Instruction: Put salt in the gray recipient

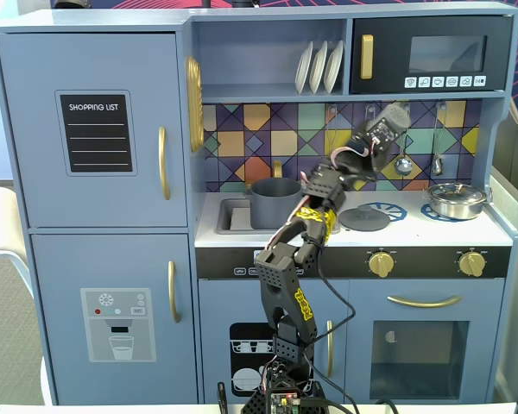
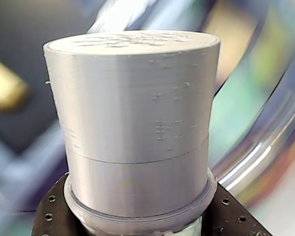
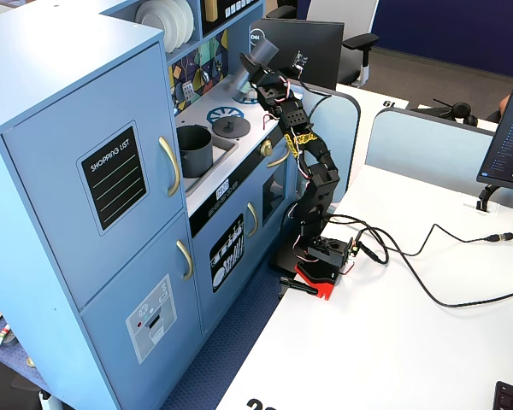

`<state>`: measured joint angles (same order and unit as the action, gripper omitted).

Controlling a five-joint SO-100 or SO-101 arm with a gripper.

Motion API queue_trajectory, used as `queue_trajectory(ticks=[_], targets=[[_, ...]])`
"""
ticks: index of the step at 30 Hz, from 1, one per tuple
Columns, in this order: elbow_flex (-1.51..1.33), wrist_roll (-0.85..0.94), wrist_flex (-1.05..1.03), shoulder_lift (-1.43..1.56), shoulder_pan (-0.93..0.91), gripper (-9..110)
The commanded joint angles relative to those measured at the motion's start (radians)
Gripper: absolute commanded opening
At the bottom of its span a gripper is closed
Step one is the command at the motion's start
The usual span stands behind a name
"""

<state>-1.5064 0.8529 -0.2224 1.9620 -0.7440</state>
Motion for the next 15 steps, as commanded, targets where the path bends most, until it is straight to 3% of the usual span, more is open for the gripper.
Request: queue_trajectory(ticks=[1, 7, 15], targets=[[-0.092, 0.371, 0.202, 0.038, -0.083, 0], [-0.095, 0.603, 0.238, -0.080, -0.124, 0], [-0.072, 0.684, 0.287, -0.224, -0.127, 0]])
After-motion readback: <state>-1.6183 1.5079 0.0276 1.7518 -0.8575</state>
